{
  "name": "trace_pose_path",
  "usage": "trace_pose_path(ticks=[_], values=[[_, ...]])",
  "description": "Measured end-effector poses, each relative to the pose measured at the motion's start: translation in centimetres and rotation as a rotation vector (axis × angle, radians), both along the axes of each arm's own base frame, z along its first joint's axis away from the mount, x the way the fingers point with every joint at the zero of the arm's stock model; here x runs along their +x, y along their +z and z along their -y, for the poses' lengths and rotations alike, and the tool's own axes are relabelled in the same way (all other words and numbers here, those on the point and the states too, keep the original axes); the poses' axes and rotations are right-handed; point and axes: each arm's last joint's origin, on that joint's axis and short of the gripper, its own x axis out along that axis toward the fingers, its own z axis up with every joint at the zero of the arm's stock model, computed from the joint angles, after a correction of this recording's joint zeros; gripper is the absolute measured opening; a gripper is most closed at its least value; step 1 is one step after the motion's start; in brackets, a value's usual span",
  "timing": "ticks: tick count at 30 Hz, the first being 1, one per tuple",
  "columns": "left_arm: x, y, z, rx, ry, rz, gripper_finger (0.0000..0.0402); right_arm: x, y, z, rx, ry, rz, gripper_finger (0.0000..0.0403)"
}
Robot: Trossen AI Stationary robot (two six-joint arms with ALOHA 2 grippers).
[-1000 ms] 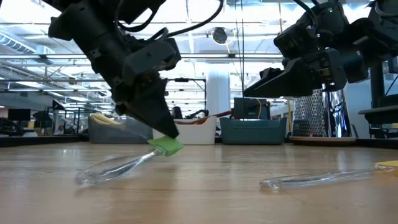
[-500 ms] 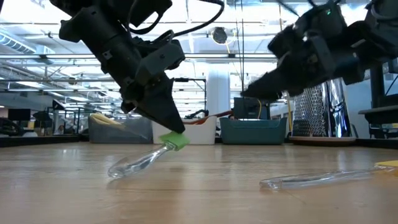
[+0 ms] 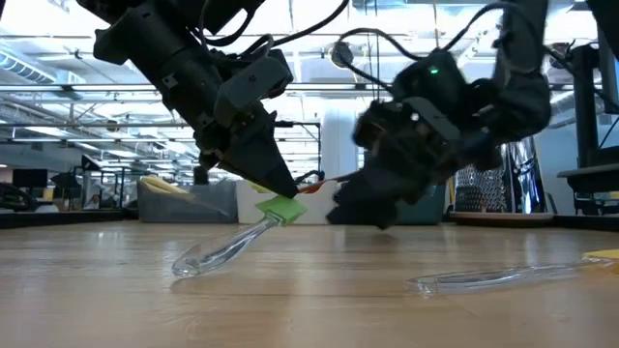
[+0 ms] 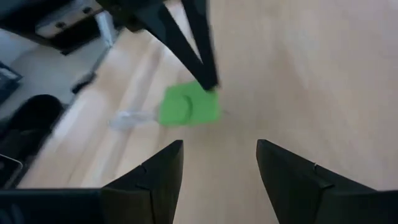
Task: Pick & Place Kitchen Items
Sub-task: Put the right green spatula into the blue bin
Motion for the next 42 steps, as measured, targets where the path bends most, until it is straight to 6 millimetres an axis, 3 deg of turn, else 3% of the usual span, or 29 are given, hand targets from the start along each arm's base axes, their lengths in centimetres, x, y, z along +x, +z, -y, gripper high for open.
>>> trace_pose_path(ticks=[6,16,19,26,36,42], values=[[0.1,0.1,-0.1,0.027,0.008,0.010,0.0002,2.3,-0.7,-0.1,0.004,0.024,0.026,0.0196],[0.2,0.3,-0.1,0.039,0.026,0.038,0.0004,3.0,-0.6,-0.1,-0.009,0.036,0.038,0.0183],[0.5,0.5,-0.1,0.051,0.008,0.070,0.0002,3.3,-0.6,-0.2,-0.026,0.066,0.033,0.0144],[0.8,0.9,0.0,0.042,-0.001,0.111,0.0006,3.3,-0.5,-0.3,-0.089,0.139,0.089,0.0011],[0.7,0.8,-0.1,0.043,-0.002,0.103,0.0004,3.3,-0.4,-0.3,-0.137,0.143,0.110,0.0005],[0.7,0.8,-0.1,0.042,-0.002,0.098,0.0004,3.4,-0.3,-0.3,-0.132,0.139,0.122,0.0034]])
